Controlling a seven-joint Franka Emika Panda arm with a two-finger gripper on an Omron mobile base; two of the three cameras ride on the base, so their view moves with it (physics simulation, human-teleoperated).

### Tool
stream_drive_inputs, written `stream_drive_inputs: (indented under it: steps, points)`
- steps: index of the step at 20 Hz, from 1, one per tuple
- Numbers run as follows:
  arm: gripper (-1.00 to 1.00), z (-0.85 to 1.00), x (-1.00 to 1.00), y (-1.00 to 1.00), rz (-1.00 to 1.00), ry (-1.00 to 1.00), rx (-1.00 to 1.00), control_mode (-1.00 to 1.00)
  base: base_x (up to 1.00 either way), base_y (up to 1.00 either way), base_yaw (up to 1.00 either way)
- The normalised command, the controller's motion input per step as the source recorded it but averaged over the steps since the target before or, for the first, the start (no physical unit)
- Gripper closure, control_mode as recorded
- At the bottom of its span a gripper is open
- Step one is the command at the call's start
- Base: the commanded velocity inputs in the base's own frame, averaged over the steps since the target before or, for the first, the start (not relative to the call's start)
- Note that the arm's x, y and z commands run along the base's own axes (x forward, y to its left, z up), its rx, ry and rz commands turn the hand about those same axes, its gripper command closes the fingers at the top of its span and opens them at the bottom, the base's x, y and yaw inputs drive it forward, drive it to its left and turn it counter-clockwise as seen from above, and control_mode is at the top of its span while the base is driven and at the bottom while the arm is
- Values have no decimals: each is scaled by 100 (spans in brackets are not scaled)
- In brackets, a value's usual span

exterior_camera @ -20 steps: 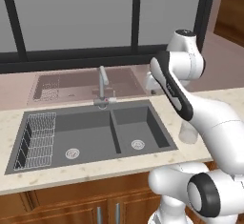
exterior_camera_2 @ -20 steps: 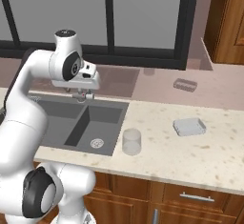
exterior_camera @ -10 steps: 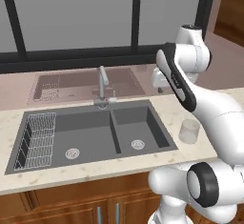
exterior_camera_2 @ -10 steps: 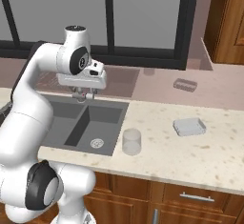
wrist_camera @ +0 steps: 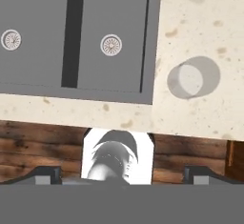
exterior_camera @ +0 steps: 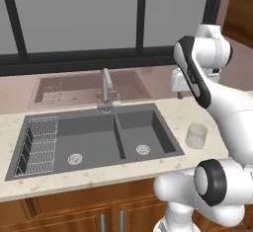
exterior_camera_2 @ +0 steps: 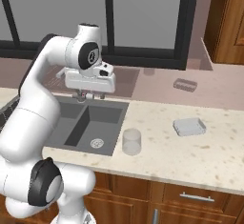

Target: Place the tupperware in the left basin and the glass cup in the right basin of the sink.

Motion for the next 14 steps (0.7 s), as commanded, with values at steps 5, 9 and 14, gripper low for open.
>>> stream_drive_inputs:
  steps: [5,9,14]
  points:
    - [-100,-4,-19,-25,0,9,-1,-100,0,0,0]
    - [-100,-11,-22,-19,0,2,-1,-100,0,0,0]
    - [-100,-17,-2,-18,0,0,-4,-100,0,0,0]
